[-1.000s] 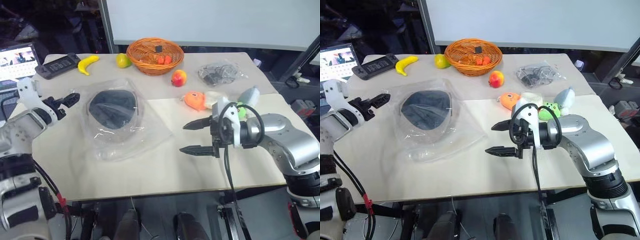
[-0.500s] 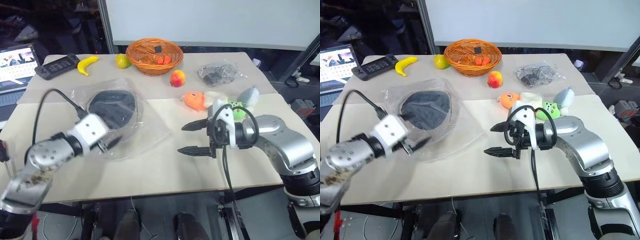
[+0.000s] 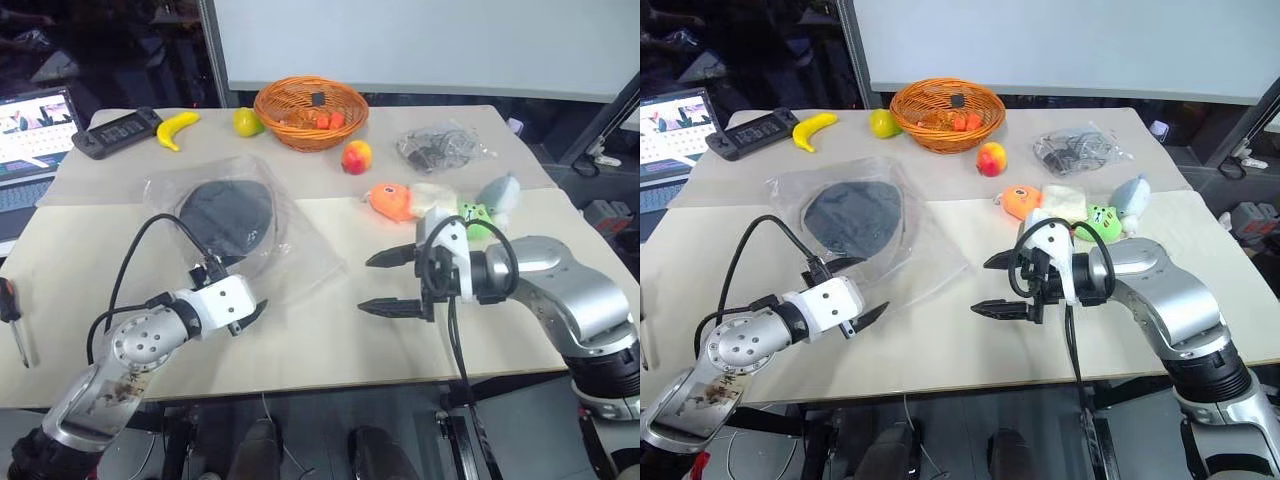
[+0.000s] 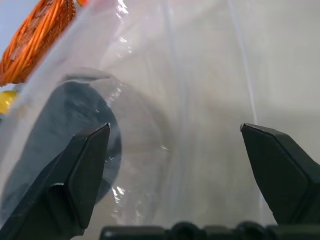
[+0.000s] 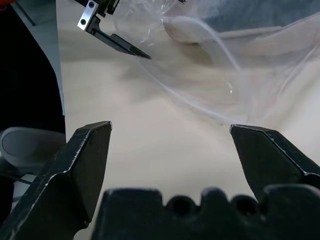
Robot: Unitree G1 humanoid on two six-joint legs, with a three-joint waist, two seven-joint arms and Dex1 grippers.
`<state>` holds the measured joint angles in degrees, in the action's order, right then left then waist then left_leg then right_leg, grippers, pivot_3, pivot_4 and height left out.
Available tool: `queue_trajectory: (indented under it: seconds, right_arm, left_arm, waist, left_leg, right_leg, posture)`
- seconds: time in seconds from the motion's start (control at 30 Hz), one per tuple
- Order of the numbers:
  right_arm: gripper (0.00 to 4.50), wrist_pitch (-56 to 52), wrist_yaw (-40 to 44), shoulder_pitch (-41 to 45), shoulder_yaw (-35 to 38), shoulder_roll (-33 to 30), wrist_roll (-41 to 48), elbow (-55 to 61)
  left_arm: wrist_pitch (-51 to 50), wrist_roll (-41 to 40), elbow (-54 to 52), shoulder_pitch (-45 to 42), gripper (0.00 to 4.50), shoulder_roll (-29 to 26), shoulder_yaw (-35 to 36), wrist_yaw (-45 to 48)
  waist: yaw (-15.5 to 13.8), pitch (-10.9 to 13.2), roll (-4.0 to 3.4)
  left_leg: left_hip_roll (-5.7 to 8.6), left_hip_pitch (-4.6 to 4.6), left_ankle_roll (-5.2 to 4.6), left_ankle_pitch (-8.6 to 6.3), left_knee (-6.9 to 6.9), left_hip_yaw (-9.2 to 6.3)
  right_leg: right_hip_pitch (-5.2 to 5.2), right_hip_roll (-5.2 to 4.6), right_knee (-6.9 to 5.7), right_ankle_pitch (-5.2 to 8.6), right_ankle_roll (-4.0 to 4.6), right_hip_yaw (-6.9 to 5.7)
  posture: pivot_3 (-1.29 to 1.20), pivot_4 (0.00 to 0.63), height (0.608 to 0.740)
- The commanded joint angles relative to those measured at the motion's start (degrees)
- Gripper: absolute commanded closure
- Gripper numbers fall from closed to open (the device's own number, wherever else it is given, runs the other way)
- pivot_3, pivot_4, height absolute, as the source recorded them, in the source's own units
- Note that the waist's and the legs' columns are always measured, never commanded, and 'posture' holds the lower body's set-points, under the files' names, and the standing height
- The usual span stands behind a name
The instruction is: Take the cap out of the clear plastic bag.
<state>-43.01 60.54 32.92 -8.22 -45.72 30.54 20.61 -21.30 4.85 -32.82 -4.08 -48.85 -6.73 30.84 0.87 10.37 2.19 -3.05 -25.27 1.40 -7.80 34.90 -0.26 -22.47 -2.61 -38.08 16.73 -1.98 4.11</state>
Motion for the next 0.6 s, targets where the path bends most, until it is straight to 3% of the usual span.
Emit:
queue_trajectory:
  seconds: [0.03,0.2,0.37,0.6]
  right_arm:
    - [0.00,-0.04,-0.61,-0.14,1.62,-0.27,0.43,1.69]
    - [0.00,-0.24,-0.97,-0.07,1.59,-0.16,0.74,1.91]
    - [0.00,-0.58,-1.50,0.41,1.69,0.32,1.17,2.00]
    - [0.00,-0.69,-1.98,0.62,1.78,0.70,0.88,1.64]
  left_arm:
    - [-0.76,3.67,-4.48,0.31,0.01,0.03,-1.17,0.72]
    - [-2.23,12.50,-1.19,1.25,0.01,-1.01,-0.81,-2.73]
    - [-10.49,22.15,5.78,-2.13,0.01,1.87,0.69,-9.20]
    - [-9.32,23.50,9.87,-7.98,0.01,5.80,2.74,-12.27]
  waist:
    - [-0.04,0.00,0.00]
    - [0.03,0.00,0.00]
    - [-0.04,0.00,0.01]
    - [-0.24,0.00,0.03]
  left_leg:
    - [0.00,0.00,0.00,0.00,0.00,0.00]
    - [0.00,0.00,0.00,0.00,0.00,0.00]
    - [0.01,0.01,-0.01,0.00,0.02,-0.01]
    - [0.01,-0.03,-0.01,0.00,0.07,-0.08]
  right_leg:
    - [0.01,-0.01,0.00,0.00,0.00,0.00]
    - [0.01,0.01,-0.01,0.00,0.00,0.00]
    - [0.01,0.01,-0.01,0.00,-0.01,-0.01]
    - [0.02,0.01,-0.03,0.00,-0.01,-0.07]
  posture:
    - [0.00,0.150,0.740]
    - [0.00,0.150,0.740]
    - [0.00,0.150,0.740]
    - [0.00,0.150,0.740]
